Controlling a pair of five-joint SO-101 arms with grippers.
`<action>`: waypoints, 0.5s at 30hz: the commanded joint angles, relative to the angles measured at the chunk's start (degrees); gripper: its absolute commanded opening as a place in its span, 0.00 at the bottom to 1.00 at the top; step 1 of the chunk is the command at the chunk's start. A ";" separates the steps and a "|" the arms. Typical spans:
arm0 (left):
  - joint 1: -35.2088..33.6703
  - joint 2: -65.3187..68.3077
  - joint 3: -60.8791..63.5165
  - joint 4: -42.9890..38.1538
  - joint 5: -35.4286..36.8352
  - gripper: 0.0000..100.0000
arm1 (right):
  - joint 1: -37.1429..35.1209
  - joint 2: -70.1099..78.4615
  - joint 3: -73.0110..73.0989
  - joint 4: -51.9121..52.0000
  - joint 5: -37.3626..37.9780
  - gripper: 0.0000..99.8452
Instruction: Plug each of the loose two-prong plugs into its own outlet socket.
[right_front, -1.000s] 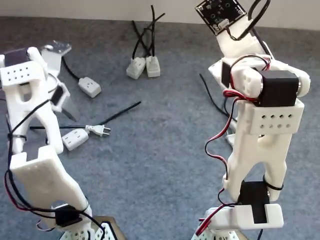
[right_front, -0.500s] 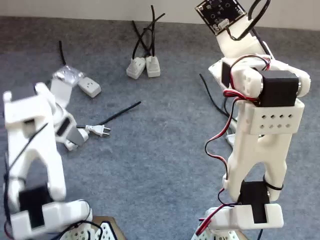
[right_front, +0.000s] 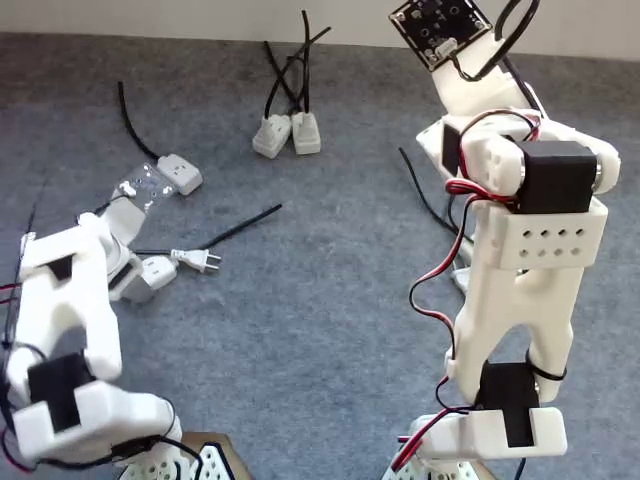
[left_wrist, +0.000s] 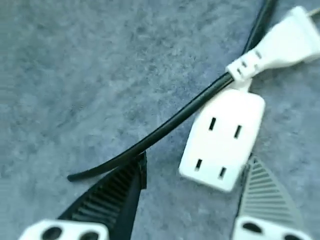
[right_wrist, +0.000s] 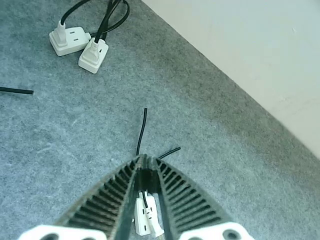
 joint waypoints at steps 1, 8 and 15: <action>-0.57 7.69 -4.09 -2.37 -3.78 0.29 | 0.48 -2.42 -1.19 0.22 0.70 0.01; -0.04 11.38 -6.02 -2.29 -4.13 0.28 | 0.48 -2.42 -1.19 0.22 0.70 0.01; 5.85 6.73 -4.97 1.49 -3.96 0.28 | 0.48 -2.42 -1.19 0.40 0.70 0.01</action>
